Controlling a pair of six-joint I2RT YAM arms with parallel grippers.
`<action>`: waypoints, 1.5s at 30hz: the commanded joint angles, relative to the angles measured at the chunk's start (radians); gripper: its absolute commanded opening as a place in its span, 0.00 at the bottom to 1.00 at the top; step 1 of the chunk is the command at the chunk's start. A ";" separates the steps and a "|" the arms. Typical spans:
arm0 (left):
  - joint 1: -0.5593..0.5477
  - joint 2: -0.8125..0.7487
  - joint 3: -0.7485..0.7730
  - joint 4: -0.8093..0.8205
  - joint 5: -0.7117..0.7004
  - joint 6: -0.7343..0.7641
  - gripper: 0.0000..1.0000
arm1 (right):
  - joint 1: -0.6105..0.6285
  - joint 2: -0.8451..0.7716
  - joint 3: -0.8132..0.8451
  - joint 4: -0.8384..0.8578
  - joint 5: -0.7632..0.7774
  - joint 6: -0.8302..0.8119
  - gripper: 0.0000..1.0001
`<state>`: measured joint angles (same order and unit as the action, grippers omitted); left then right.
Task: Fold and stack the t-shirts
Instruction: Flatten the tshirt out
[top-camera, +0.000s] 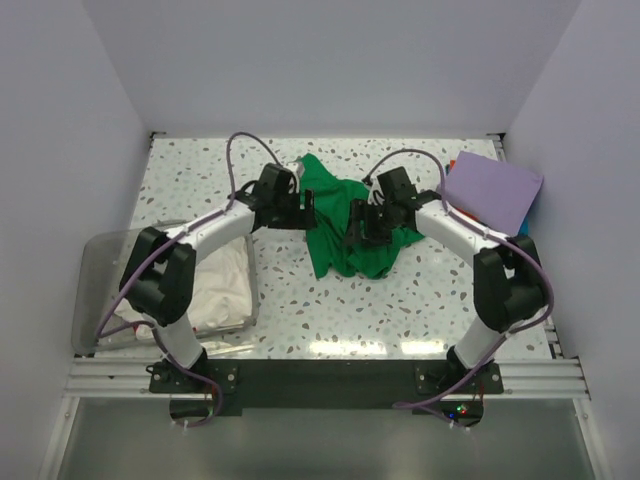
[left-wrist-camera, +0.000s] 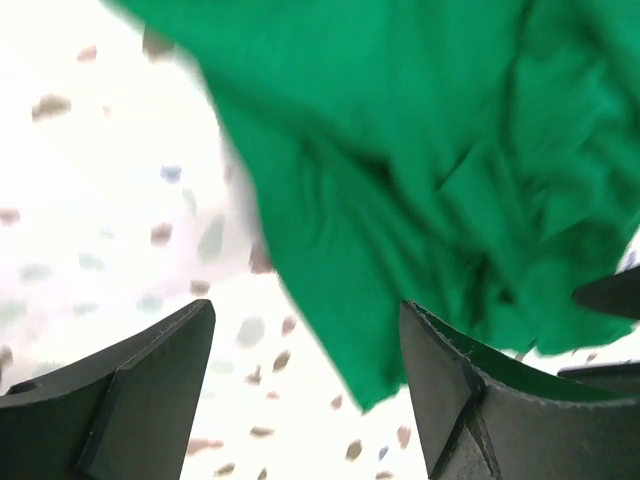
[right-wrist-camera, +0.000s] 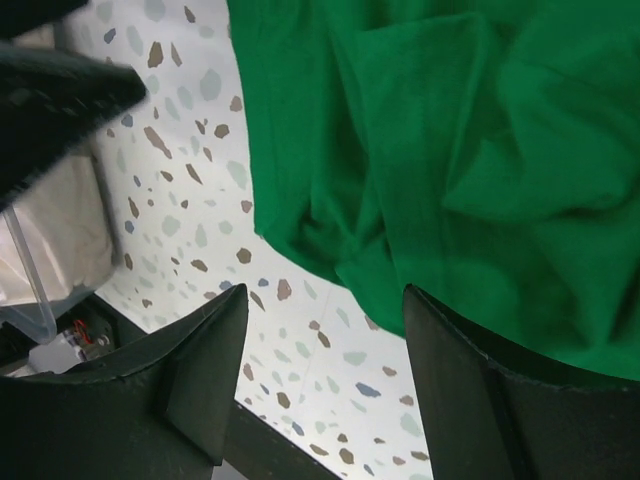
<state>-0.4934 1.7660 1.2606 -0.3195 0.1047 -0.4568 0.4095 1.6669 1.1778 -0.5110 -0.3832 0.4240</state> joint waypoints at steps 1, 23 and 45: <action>-0.002 -0.068 -0.099 0.000 -0.002 -0.046 0.79 | 0.034 0.036 0.078 0.068 0.029 -0.031 0.66; -0.016 -0.183 -0.271 -0.018 0.062 -0.077 0.75 | 0.143 0.287 0.286 0.088 0.380 -0.241 0.45; -0.070 -0.149 -0.237 -0.047 0.063 -0.056 0.69 | 0.163 0.326 0.356 0.011 0.534 -0.258 0.31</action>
<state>-0.5499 1.6211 0.9943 -0.3576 0.1555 -0.5152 0.5694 2.0411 1.4925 -0.4808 0.1215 0.1562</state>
